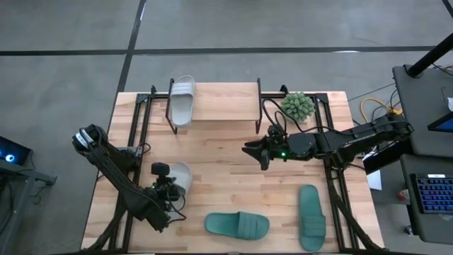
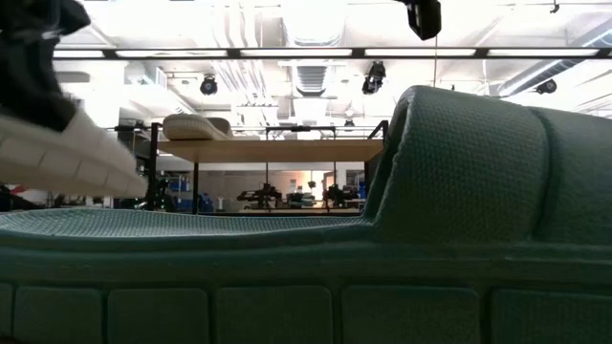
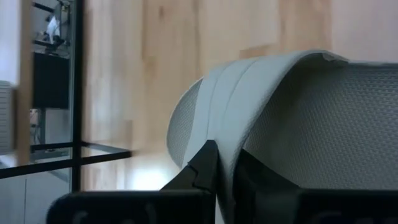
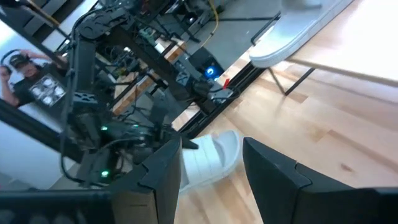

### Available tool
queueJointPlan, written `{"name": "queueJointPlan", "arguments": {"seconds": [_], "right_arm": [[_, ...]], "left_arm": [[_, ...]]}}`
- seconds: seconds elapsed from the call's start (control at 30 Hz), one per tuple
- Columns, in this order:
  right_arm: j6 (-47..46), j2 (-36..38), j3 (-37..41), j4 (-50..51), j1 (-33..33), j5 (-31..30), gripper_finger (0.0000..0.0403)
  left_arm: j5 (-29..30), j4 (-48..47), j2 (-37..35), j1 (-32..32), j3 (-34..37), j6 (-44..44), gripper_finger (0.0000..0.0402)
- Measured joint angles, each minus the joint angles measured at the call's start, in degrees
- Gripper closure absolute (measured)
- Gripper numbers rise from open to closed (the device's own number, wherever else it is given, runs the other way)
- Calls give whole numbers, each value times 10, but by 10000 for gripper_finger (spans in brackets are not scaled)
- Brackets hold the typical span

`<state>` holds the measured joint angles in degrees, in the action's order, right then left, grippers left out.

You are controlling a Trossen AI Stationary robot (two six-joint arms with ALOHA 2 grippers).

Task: Pick and place slides into the shelf
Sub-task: Put the gray slipper on the shelf

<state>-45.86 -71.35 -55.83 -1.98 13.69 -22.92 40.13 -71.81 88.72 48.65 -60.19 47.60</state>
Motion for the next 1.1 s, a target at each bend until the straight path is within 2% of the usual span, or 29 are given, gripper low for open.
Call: {"name": "queueJointPlan", "arguments": {"seconds": [0.17,0.37,0.77,1.1], "right_arm": [[21,0,0,0,0,-13,241],[32,0,0,0,-2,-19,241],[58,0,0,0,-6,-57,241],[59,0,0,0,-6,-57,241]], "left_arm": [[12,-41,-32,-24,-24,-5,400],[57,-88,-75,-59,-75,-9,400],[137,-82,-112,-121,-210,-165,400],[246,-79,-109,-154,-307,-305,400]]}}
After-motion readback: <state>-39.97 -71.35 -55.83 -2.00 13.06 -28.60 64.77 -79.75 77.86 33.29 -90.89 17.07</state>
